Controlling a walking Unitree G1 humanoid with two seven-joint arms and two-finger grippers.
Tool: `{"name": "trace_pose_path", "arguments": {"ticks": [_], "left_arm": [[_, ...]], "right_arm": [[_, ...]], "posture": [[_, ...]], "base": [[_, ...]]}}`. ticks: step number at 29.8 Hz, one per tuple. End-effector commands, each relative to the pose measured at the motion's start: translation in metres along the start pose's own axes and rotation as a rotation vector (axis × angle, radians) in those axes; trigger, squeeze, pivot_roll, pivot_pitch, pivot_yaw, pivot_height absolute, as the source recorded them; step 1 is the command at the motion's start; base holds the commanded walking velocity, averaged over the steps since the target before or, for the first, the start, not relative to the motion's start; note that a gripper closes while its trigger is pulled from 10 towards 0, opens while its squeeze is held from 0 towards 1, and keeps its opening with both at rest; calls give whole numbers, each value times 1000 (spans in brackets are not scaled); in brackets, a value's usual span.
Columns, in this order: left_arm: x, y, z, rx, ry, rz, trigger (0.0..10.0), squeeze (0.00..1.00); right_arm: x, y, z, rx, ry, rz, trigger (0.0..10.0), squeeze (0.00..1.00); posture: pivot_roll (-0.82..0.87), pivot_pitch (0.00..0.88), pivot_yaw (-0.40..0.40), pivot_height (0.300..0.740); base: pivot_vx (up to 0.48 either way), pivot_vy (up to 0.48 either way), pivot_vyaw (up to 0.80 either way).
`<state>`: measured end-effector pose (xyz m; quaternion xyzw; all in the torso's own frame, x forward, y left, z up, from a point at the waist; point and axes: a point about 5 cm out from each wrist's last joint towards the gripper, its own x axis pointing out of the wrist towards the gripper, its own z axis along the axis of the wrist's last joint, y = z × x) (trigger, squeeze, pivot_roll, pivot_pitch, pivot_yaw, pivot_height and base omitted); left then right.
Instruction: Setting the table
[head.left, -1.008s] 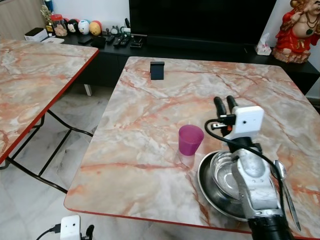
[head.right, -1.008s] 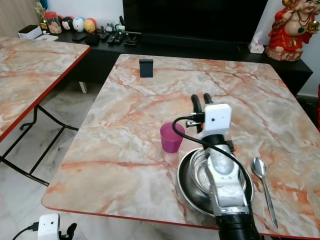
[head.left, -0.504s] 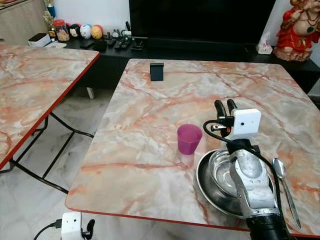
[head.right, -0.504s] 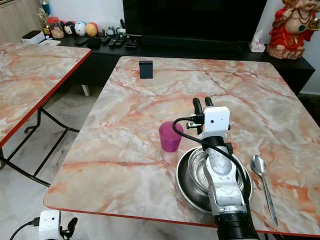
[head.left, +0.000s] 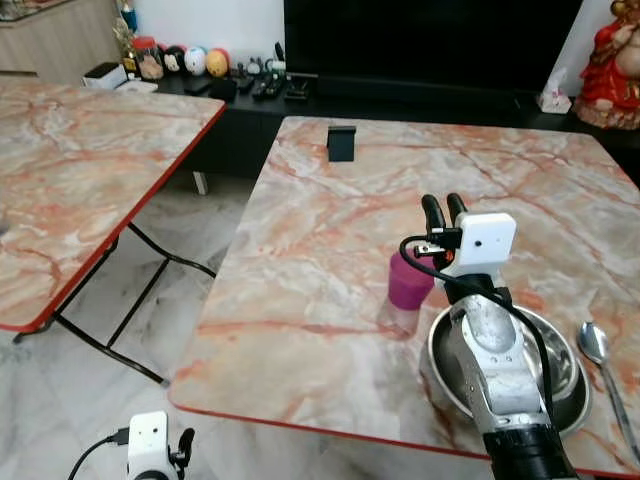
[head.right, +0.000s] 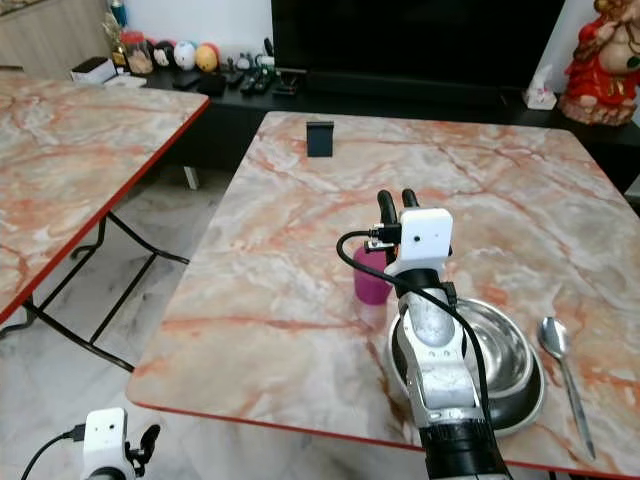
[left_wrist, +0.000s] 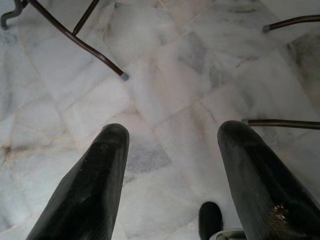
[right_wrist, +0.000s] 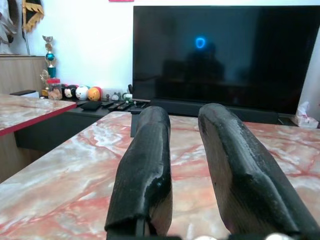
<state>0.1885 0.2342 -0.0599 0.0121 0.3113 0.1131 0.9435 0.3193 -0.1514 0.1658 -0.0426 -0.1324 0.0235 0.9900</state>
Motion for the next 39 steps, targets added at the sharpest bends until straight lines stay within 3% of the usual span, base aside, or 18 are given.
{"name": "trace_pose_path", "arguments": {"ticks": [1,39], "left_arm": [[1,0,1,-18,3,13,10000,0],[-5,2,-19,-24,99,8,10000,0]], "right_arm": [[5,1,10,0,-31,-2,10000,0],[11,21,15,24,-51,80,10000,0]], "posture": [[-60,0,22,732],[-69,0,4,732]], "base": [[0,300,0],[0,299,0]]}}
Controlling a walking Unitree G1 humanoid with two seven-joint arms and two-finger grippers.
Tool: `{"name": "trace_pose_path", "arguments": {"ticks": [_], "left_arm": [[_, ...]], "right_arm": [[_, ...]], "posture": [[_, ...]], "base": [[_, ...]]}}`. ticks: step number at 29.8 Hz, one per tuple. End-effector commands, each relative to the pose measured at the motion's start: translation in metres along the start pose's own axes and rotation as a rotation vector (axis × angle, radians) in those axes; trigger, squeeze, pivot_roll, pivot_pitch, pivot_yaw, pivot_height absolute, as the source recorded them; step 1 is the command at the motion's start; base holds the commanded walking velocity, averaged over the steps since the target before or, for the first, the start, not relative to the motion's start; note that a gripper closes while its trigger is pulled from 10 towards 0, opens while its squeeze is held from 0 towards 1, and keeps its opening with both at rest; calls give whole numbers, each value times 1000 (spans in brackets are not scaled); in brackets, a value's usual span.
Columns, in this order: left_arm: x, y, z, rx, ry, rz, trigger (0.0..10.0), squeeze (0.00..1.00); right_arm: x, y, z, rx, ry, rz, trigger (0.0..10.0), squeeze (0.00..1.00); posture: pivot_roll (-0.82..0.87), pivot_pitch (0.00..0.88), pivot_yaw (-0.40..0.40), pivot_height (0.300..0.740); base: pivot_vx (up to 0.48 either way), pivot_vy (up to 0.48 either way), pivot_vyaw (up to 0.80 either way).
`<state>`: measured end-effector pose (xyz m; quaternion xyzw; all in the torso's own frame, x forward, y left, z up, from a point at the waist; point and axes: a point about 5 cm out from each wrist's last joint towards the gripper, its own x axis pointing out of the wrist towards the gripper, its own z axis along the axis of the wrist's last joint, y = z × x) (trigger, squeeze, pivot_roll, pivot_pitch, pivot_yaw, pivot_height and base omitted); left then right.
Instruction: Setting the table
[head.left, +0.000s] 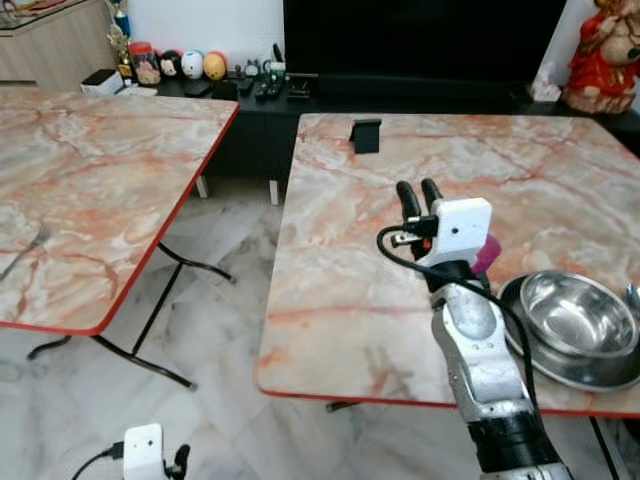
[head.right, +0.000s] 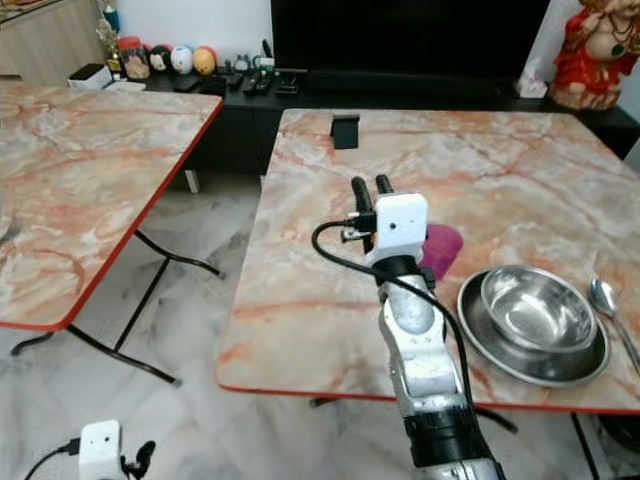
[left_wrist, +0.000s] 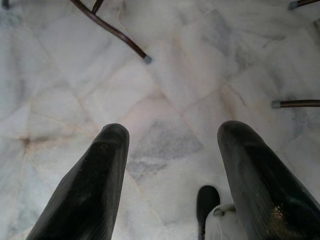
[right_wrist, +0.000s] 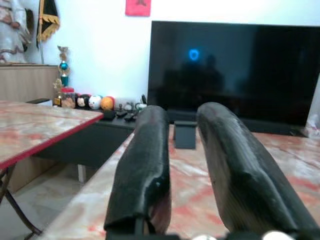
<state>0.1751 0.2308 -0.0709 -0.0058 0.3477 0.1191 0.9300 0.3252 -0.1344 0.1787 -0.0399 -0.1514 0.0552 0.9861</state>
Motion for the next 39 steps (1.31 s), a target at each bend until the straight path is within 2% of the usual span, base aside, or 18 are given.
{"name": "trace_pose_path", "arguments": {"ticks": [1,9,19,39], "left_arm": [[0,3,-2,6,20,5,10000,0],[-2,5,-6,16,37,-1,10000,0],[1,8,-2,25,35,-3,10000,0],[0,8,-3,17,44,2,10000,0]], "right_arm": [[1,6,2,11,-8,23,10000,0],[-1,10,1,19,-5,30,10000,0],[2,18,1,28,-7,50,10000,0],[3,20,2,21,-10,57,10000,0]], "posture": [[-71,0,3,732],[-87,0,14,732],[-89,0,23,732],[-88,0,20,732]], "base": [[0,300,0],[0,300,0],[0,300,0],[0,300,0]]}}
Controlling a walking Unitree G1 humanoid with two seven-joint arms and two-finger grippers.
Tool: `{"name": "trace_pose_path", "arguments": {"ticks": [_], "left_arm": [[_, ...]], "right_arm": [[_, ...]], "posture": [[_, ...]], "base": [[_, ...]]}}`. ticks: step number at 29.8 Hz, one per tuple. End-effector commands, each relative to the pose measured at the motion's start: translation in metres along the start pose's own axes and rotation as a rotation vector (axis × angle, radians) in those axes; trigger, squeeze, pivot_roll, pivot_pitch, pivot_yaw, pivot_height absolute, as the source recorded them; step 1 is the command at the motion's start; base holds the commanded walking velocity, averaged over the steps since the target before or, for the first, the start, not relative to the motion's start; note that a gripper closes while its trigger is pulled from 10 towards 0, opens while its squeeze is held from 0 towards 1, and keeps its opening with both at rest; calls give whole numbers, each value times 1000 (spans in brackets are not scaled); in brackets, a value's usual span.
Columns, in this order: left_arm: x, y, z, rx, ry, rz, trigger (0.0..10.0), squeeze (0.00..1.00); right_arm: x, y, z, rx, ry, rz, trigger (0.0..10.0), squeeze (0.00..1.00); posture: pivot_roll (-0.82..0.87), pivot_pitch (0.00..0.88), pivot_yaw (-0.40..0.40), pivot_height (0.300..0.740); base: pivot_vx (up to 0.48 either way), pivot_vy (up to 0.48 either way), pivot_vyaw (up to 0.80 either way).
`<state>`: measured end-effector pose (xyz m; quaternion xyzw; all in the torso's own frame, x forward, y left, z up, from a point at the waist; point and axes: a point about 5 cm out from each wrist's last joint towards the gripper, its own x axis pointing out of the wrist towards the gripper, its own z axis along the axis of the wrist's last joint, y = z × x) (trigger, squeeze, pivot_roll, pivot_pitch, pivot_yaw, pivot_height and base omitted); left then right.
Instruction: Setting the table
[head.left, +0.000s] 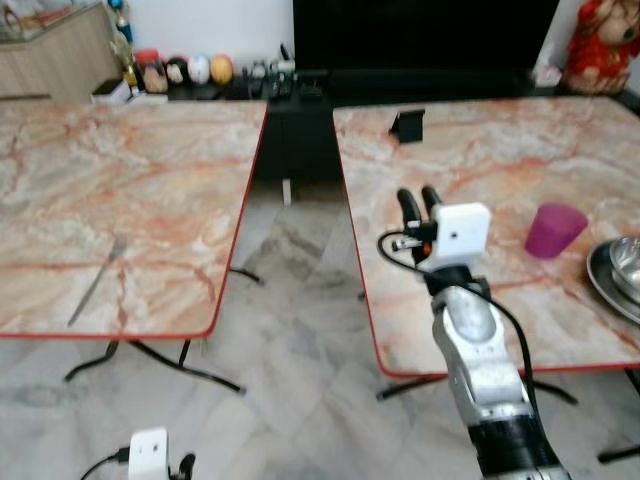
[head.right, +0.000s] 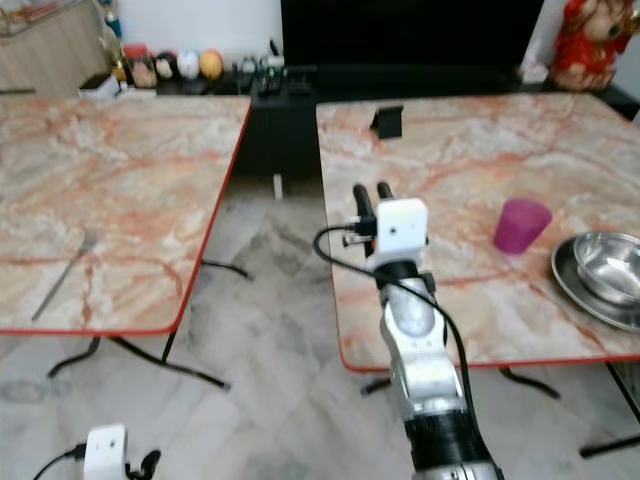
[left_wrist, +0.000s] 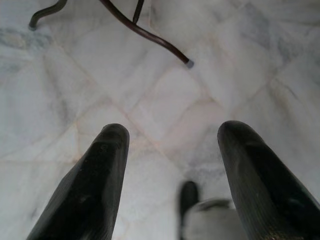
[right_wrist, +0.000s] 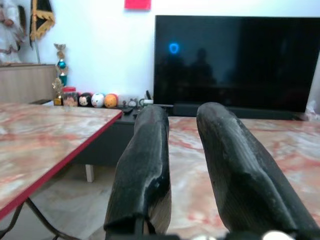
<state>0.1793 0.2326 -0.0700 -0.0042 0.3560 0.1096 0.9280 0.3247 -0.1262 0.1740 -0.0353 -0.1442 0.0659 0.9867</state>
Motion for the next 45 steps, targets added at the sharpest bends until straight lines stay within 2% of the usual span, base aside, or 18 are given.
{"name": "trace_pose_path", "arguments": {"ticks": [1,45], "left_arm": [[-3,6,-7,5,27,18,10000,0],[-3,8,-8,13,28,21,10000,0]], "right_arm": [[4,12,6,8,-24,39,10000,0],[3,8,7,7,-33,14,10000,0]], "posture": [[-88,0,20,732],[-97,0,33,732]], "base": [[0,300,0],[0,300,0]]}}
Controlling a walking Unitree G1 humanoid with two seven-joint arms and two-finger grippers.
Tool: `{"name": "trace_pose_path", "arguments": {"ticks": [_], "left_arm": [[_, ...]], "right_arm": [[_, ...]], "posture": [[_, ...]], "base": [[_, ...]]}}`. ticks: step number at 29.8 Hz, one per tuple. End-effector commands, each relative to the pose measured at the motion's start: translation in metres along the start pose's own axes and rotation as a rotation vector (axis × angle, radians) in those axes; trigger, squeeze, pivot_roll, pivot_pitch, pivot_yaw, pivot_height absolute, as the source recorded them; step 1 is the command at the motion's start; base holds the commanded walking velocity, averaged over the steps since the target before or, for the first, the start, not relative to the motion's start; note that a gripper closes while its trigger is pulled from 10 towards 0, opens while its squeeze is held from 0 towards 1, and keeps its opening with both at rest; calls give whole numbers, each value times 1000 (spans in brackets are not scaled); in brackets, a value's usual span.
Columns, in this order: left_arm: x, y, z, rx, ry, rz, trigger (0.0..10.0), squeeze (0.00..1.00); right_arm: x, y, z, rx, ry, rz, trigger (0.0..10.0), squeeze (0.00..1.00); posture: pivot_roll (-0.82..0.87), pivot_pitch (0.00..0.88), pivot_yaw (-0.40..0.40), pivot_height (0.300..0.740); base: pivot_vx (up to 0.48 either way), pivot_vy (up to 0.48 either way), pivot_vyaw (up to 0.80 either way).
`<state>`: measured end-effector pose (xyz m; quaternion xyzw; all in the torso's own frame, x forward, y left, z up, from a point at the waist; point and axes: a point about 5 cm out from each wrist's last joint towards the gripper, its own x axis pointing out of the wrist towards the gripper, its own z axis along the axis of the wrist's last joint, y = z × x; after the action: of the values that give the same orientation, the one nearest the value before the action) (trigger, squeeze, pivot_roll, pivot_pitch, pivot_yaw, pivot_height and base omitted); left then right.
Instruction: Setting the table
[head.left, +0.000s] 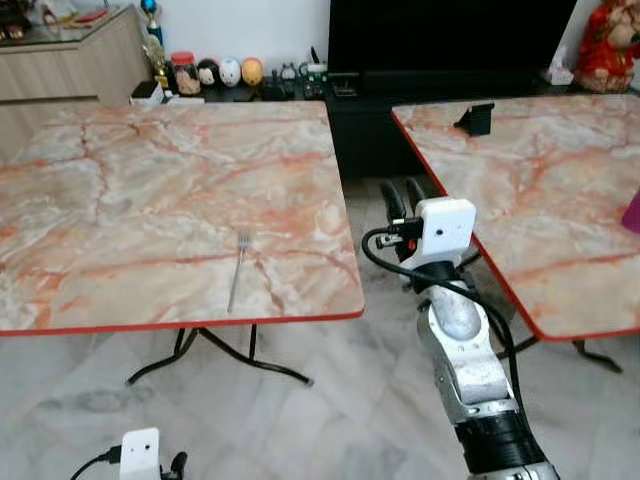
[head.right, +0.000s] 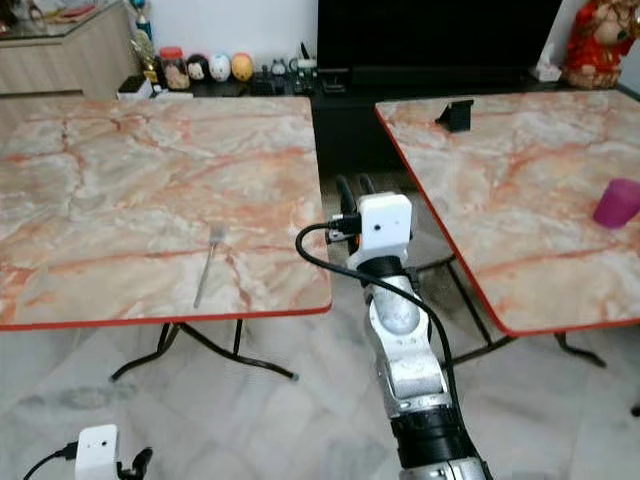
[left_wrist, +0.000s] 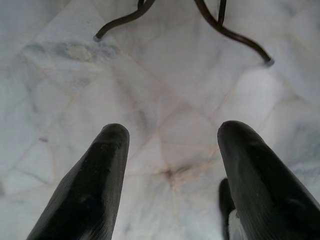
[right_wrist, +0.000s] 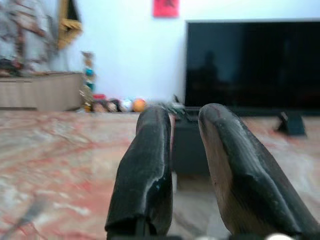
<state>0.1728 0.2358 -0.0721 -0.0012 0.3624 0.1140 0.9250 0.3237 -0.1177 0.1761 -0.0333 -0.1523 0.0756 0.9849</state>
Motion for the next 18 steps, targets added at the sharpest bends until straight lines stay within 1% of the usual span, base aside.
{"name": "trace_pose_path", "arguments": {"ticks": [1,18], "left_arm": [[-1,4,-2,9,15,10,10000,0],[-1,5,-4,12,21,12,10000,0]], "right_arm": [[2,0,4,1,-15,-5,10000,0],[2,0,5,4,-12,-5,10000,0]], "posture": [[-97,0,32,732],[-90,0,30,732]], "base": [[0,300,0],[0,300,0]]}}
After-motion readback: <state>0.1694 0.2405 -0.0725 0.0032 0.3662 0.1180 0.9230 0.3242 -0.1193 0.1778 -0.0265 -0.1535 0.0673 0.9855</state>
